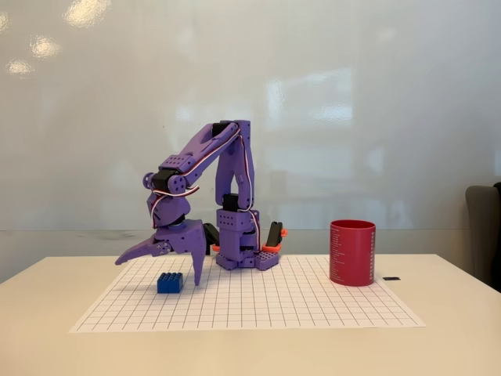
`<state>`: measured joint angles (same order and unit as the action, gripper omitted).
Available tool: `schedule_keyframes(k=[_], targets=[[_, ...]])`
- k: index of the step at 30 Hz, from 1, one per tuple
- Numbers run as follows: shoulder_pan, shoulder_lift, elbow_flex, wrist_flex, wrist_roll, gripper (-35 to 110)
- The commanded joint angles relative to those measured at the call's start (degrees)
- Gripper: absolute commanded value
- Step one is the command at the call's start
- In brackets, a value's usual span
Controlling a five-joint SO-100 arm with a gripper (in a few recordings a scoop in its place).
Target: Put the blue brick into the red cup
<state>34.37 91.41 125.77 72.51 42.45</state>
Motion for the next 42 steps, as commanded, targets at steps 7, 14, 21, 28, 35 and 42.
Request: schedule_keyframes(k=[7, 14, 21, 28, 35, 42], targets=[[-2.64, -0.62, -1.41, -2.90, -8.61, 0], [-2.46, -0.97, -1.49, -2.90, -8.09, 0], [-2.20, -0.70, -1.67, -2.99, -8.61, 0], [0.62, 5.98, -8.88, 2.64, -11.95, 0], [4.22, 11.07, -24.35, 14.77, -17.58, -1], [3.34, 15.64, -34.89, 16.96, -20.65, -1]])
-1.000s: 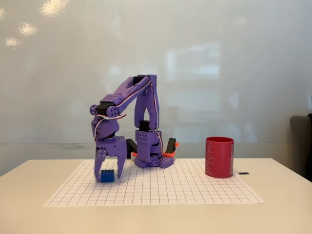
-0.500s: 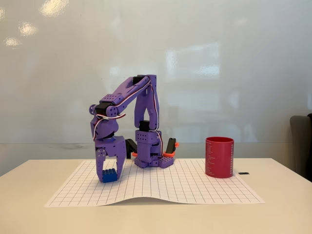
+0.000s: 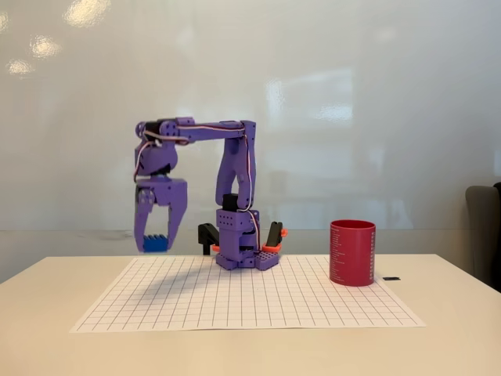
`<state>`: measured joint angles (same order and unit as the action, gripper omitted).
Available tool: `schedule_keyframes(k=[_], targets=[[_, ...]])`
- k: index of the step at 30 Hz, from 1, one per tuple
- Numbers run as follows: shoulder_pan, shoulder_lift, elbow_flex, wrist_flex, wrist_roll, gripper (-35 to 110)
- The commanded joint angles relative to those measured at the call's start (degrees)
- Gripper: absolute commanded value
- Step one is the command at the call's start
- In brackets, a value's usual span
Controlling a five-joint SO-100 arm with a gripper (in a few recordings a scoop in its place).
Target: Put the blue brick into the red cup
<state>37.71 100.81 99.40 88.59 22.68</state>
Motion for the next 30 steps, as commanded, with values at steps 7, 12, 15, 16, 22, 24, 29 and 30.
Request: schedule_keyframes(k=[7, 12, 15, 16, 22, 24, 29, 30], targets=[[-10.63, 10.99, -20.30, 0.09, -9.84, -1], [-24.79, 12.39, -26.89, 4.83, -9.23, -1], [-35.42, 12.66, -30.15, 8.35, -8.09, -1], [-39.20, 13.01, -30.41, 8.79, -7.82, -1], [-59.77, 14.41, -30.23, 9.67, -4.92, -1], [-65.57, 14.77, -28.92, 9.67, -5.01, -1], [-79.72, 16.70, -22.41, 9.67, -3.16, -1], [-82.62, 17.58, -20.48, 9.67, -2.55, -1]])
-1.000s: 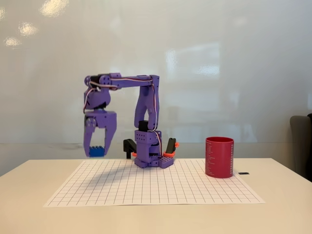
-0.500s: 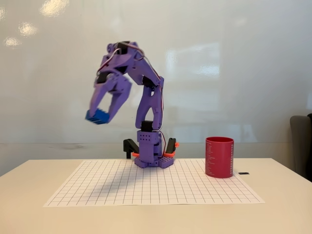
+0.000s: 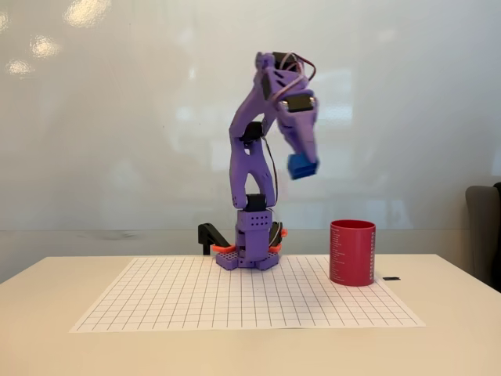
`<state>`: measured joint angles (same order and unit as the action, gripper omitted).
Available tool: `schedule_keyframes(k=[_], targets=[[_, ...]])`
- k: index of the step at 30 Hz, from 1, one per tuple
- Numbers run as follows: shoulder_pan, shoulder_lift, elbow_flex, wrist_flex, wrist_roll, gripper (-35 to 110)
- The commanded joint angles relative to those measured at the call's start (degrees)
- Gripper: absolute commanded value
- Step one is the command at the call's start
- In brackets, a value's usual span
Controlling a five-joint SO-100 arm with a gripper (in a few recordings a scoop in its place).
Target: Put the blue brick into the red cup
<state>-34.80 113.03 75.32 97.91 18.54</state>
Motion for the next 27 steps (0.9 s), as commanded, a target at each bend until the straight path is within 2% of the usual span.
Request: schedule_keyframes(k=[1, 8, 19, 27], targets=[[-13.01, 6.33, 5.89, 0.26, 2.37, -1], [-30.50, 10.72, 18.72, -3.43, 8.53, -1], [-32.70, 13.18, 31.38, -13.80, 12.04, -1], [-35.95, 16.70, 32.52, -12.92, 13.62, -1]])
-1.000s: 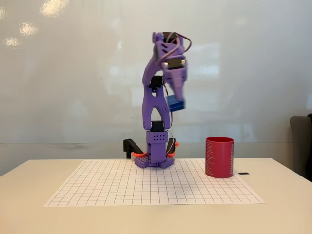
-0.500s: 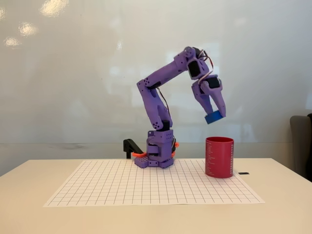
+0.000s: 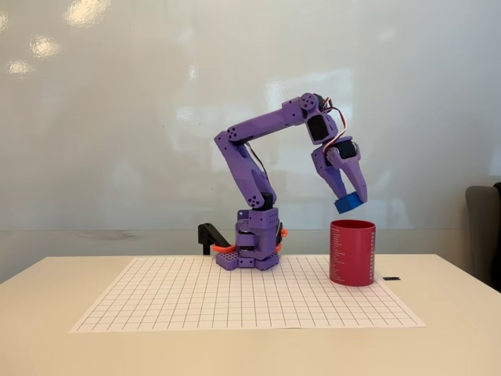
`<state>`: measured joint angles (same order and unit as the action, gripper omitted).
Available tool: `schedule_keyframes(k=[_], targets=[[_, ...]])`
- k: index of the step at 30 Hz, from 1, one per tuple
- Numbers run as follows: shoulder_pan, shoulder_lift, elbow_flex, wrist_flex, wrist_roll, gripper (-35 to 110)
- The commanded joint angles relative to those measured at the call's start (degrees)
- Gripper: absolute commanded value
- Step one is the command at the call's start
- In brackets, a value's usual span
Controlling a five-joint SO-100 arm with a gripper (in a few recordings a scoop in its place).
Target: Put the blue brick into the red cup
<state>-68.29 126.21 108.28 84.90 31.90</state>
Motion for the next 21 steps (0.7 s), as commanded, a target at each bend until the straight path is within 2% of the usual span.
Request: schedule_keyframes(k=[1, 8, 18, 19, 20, 21], targets=[[-2.99, 3.87, -0.44, -0.09, 0.26, -1], [-7.73, 5.89, 1.32, -0.70, 0.79, -1], [-8.96, 5.98, 2.29, -1.76, -0.88, 0], [-9.40, 5.62, 2.02, -1.49, -3.34, 6], [-10.02, 5.27, 2.02, -0.97, -4.31, 21], [-10.46, 5.27, 2.20, -0.88, -3.96, 30]])
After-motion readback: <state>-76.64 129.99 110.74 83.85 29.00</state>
